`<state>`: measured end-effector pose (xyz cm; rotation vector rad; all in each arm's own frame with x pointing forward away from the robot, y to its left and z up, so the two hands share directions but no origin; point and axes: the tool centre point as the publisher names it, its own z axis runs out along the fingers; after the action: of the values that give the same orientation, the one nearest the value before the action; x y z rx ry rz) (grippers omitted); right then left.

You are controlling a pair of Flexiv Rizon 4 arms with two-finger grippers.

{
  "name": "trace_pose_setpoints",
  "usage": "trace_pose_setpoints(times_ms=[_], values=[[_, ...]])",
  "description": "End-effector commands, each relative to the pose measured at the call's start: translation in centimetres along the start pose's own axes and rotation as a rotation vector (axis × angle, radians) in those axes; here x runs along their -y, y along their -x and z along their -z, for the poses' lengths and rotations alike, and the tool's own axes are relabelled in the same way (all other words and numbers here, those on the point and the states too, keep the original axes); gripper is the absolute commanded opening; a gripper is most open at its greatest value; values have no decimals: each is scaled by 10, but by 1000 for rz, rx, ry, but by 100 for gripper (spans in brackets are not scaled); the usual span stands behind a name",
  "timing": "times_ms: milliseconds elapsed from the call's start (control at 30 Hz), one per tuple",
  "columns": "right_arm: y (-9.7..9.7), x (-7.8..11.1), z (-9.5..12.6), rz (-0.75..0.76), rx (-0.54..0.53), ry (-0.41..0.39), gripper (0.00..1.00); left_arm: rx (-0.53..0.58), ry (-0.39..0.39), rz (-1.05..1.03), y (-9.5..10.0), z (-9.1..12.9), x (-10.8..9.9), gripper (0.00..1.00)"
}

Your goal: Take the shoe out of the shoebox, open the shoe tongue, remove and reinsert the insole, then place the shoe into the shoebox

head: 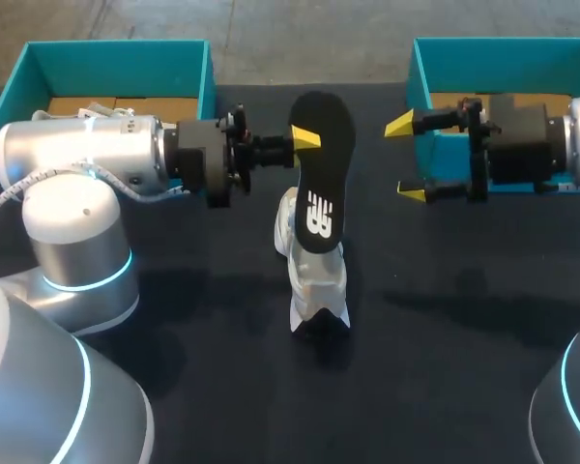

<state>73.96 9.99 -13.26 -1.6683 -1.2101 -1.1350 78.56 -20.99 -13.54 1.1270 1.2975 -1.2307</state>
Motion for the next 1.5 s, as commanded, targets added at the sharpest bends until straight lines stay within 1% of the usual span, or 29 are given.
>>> trace_pose_setpoints(times_ms=[33, 67, 100, 167, 200, 267, 467, 500, 567, 700, 733, 833, 900, 933, 1100, 1133, 1200, 1233, 1400, 1433, 1467, 1500], values=[[11, 9, 2, -22, 28, 21, 100, -6, -9, 39, 0, 10, 8, 0], [11, 9, 2, -22, 28, 21, 100, -6, -9, 39, 0, 10, 8, 0], [18, 14, 2, -37, 43, 31, 100, 6, -25, 93, -2, 13, 12, 0], [24, 20, 2, -51, 48, 39, 100, -4, -30, 142, -4, 15, 14, 0], [27, 22, 3, -58, 50, 40, 100, 9, -37, 151, -5, 16, 17, 0], [32, 26, 4, -74, 66, 50, 100, -9, -42, 195, -8, 19, 21, 0], [44, 37, 4, -101, 90, 52, 100, -43, -32, 291, -17, 30, 29, 0], [49, 41, 3, -113, 106, 55, 100, -41, -26, 320, -20, 35, 34, 0], [54, 45, 2, -120, 118, 51, 100, -35, -27, 328, -21, 38, 37, 0], [67, 55, -2, -147, 140, 48, 100, -35, -24, 414, -30, 47, 46, 0], [69, 58, -2, -149, 145, 49, 100, -20, -30, 430, -31, 49, 49, 0], [74, 64, -3, -154, 150, 52, 100, -20, -31, 477, -34, 54, 57, 0], [74, 64, -3, -155, 152, 52, 100, -20, -33, 486, -35, 54, 57, 0], [79, 68, -4, -164, 163, 55, 100, -33, -31, 513, -39, 57, 63, 0], [84, 73, -5, -175, 180, 59, 100, -36, -38, 569, -45, 62, 68, 0], [90, 77, -6, -183, 190, 60, 100, -37, -43, 604, -52, 66, 73, 0], [90, 78, -6, -183, 191, 61, 100, -36, -45, 606, -52, 66, 73, 0], [95, 81, -9, -190, 195, 63, 100, -44, -47, 622, -58, 67, 78, 0], [101, 84, -12, -199, 201, 61, 100, -30, -59, 654, -63, 66, 84, 0], [105, 86, -15, -212, 205, 44, 100, -27, -65, 664, -66, 64, 89, 0], [106, 86, -15, -212, 207, 44, 100, -27, -66, 665, -66, 63, 90, 0], [106, 86, -15, -212, 207, 44, 100, -4, -81, 656, -64, 60, 92, 0]])
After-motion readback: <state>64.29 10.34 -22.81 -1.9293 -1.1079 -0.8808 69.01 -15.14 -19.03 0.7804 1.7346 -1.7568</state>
